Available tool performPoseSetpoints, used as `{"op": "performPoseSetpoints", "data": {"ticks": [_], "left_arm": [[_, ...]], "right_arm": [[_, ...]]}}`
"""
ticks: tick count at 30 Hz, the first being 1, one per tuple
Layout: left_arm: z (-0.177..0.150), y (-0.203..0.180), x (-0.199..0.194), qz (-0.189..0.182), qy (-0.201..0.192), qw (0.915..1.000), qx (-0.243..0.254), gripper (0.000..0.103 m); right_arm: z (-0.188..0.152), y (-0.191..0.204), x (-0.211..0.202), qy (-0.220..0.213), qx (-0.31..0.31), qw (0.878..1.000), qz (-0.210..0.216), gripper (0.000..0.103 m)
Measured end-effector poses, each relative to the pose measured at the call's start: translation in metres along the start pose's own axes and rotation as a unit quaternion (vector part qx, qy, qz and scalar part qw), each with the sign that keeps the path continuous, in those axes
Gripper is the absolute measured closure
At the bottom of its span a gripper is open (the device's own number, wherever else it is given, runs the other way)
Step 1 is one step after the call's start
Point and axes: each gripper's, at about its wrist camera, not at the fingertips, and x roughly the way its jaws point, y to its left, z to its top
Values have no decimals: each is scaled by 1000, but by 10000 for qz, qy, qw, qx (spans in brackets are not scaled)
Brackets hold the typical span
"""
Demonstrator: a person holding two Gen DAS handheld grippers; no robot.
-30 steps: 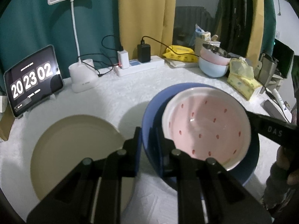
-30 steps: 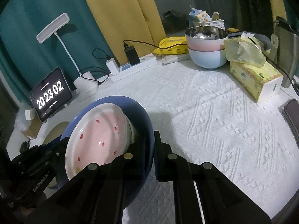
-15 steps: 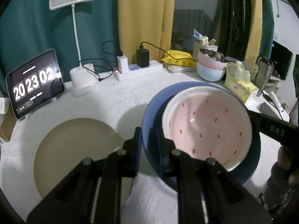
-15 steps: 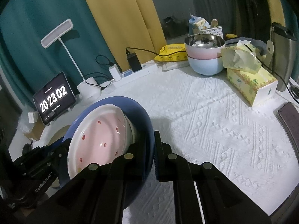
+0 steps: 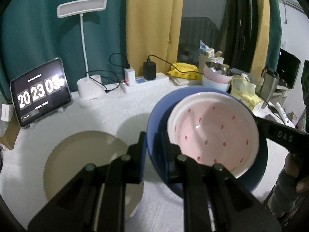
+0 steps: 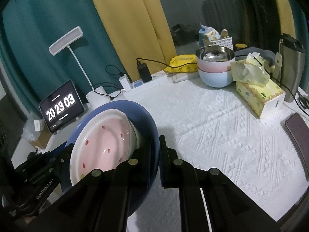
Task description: Organize plates and bowls
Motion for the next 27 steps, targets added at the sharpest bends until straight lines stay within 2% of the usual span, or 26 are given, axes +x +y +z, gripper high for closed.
{"op": "performPoseSetpoints", "data": {"ticks": [27], "left_arm": [[8, 58, -32, 161, -311, 9990, -278, 89]], "right_arm": [[16, 65, 4, -131, -394, 9989, 212, 94]]}}
